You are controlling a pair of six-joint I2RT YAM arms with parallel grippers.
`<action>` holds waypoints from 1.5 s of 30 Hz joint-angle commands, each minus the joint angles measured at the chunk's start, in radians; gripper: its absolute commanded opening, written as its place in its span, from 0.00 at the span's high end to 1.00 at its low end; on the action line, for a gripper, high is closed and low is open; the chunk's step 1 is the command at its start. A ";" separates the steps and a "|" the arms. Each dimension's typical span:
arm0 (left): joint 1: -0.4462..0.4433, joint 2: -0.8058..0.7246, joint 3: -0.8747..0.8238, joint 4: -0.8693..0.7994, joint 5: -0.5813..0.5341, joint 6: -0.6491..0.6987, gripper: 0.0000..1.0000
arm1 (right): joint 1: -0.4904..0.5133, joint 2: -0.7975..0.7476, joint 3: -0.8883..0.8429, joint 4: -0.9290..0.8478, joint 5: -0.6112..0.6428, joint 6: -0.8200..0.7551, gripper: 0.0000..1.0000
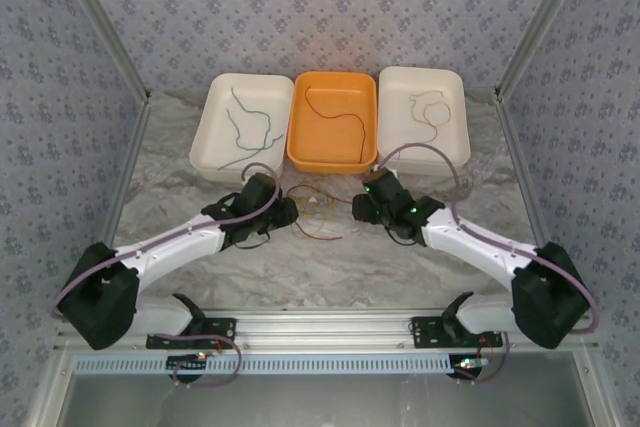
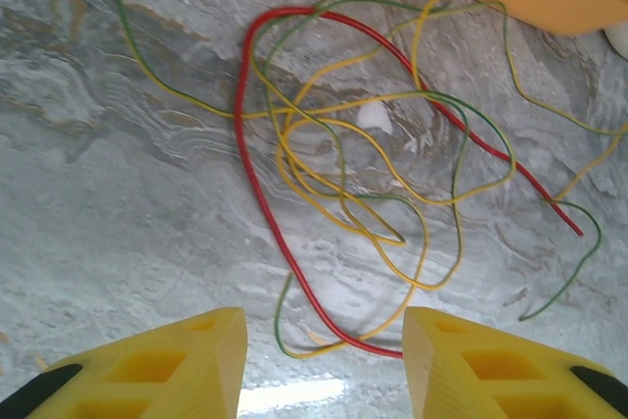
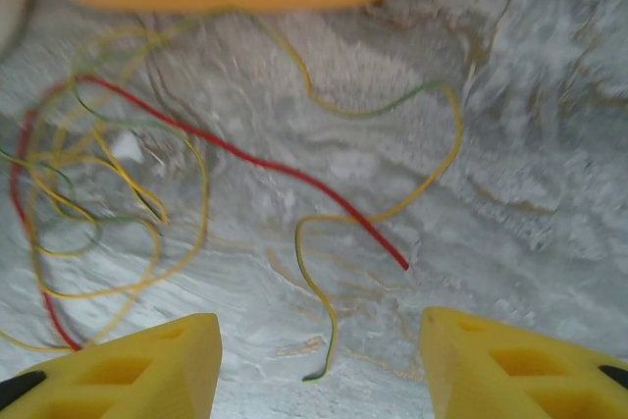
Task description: Untangle the cables
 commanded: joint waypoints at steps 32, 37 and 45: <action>-0.078 0.228 0.068 0.060 -0.094 -0.043 0.44 | 0.028 0.325 0.107 0.073 0.115 0.004 0.93; -0.065 0.282 0.144 0.058 -0.119 -0.025 0.36 | 0.054 0.125 0.097 0.031 0.164 -0.035 1.00; -0.026 0.517 0.257 0.061 -0.149 -0.035 0.59 | 0.002 -0.154 0.181 -0.142 0.153 -0.074 1.00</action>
